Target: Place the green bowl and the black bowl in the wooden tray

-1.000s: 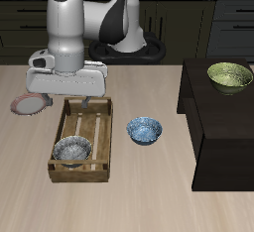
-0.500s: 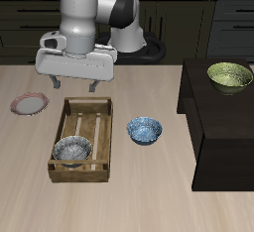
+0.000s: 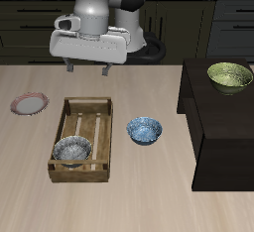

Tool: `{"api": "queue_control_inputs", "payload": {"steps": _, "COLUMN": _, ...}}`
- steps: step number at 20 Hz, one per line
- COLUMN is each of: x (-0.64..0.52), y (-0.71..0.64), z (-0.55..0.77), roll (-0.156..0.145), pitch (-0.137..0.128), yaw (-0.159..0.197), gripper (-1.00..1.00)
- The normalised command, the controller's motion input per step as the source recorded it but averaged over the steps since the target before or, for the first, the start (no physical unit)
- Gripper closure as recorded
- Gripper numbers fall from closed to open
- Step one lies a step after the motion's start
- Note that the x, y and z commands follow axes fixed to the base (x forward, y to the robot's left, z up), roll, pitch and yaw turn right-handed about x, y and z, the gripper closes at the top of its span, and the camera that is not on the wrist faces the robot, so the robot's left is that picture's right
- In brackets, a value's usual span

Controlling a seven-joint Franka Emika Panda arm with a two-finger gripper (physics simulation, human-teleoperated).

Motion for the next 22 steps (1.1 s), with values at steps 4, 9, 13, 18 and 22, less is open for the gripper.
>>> {"api": "queue_control_inputs", "payload": {"steps": 4, "x": -0.17, "y": 0.28, "z": 0.3, "roll": 0.02, "pitch": -0.022, "yaw": 0.04, "gripper": -1.0}}
{"api": "queue_control_inputs", "payload": {"steps": 9, "x": -0.12, "y": 0.2, "z": 0.29, "roll": 0.031, "pitch": -0.03, "yaw": -0.016, "gripper": -1.0}}
{"api": "queue_control_inputs", "payload": {"steps": 13, "x": -0.22, "y": 0.41, "z": 0.3, "roll": 0.03, "pitch": -0.009, "yaw": -0.018, "gripper": -1.0}}
{"api": "queue_control_inputs", "payload": {"steps": 18, "x": -0.12, "y": 0.34, "z": 0.23, "roll": 0.032, "pitch": -0.022, "yaw": 0.01, "gripper": -1.0}}
{"api": "queue_control_inputs", "payload": {"steps": 22, "x": -0.12, "y": 0.33, "z": 0.23, "roll": 0.023, "pitch": 0.002, "yaw": -0.034, "gripper": -1.0}}
